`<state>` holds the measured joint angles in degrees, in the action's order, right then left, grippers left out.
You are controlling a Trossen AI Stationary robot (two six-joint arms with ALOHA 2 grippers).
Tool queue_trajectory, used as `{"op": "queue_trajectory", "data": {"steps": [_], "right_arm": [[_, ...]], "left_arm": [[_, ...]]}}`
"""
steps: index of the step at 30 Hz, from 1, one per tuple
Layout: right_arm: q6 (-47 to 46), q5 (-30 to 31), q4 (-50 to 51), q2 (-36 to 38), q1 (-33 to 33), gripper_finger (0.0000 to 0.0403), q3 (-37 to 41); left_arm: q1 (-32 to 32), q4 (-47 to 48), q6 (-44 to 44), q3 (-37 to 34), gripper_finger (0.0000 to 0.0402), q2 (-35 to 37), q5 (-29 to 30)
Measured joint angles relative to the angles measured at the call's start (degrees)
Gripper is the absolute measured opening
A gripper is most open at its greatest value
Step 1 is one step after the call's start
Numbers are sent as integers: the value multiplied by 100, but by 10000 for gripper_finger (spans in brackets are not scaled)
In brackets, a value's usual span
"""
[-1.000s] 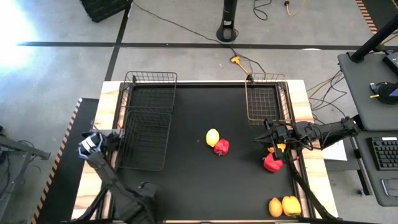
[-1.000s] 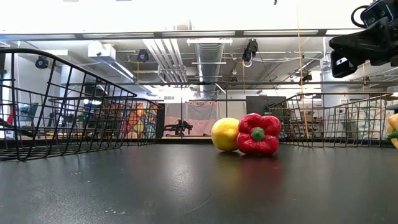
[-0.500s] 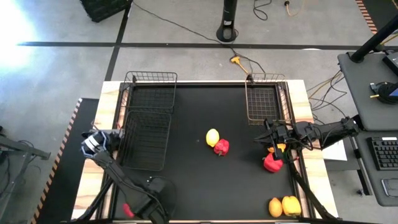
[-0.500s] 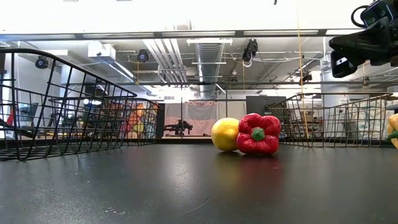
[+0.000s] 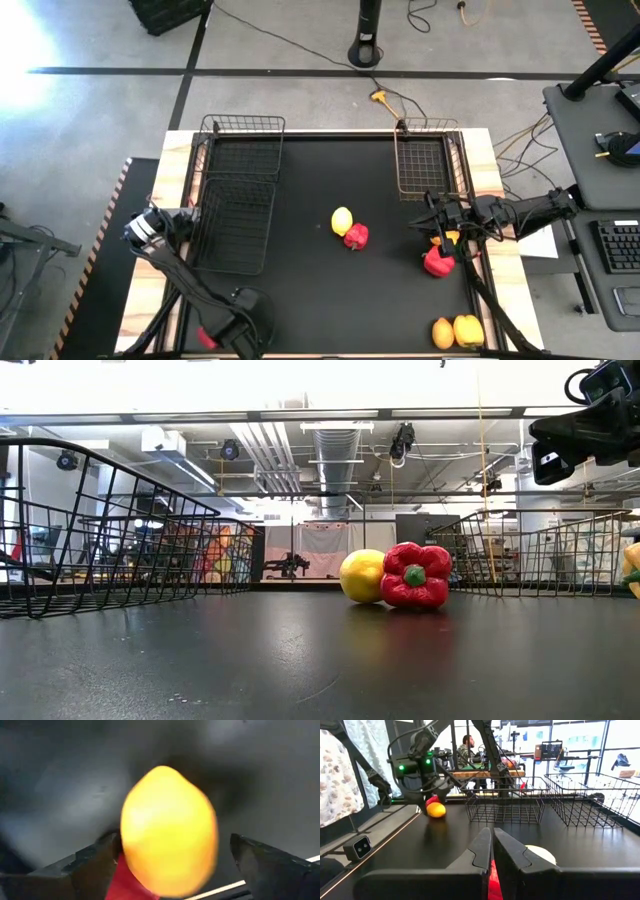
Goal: Sort produce into baskets
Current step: Put the bottom left lemon into the bottom black wire basket
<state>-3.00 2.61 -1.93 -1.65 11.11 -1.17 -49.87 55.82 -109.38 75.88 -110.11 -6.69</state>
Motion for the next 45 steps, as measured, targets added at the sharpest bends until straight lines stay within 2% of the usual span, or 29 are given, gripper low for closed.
{"op": "queue_trajectory", "data": {"steps": [4,9,30,36,40,42,45], "right_arm": [[0,0,0,1,0,13,0],[2,1,1,1,0,13,0],[1,0,2,0,0,13,0],[2,1,2,1,0,13,0],[1,0,2,1,0,13,0],[1,2,2,1,0,13,0],[2,2,2,1,0,13,0]], "left_arm": [[-32,-492,-161,-355,359,-6,-10],[-33,-648,-231,-532,358,11,-8],[-23,-519,-29,-318,286,-44,609],[-28,-408,117,29,283,-45,871],[-14,74,279,542,282,-45,1028],[4,561,366,922,282,-45,1291],[60,1481,433,1634,282,-44,2012]]}}
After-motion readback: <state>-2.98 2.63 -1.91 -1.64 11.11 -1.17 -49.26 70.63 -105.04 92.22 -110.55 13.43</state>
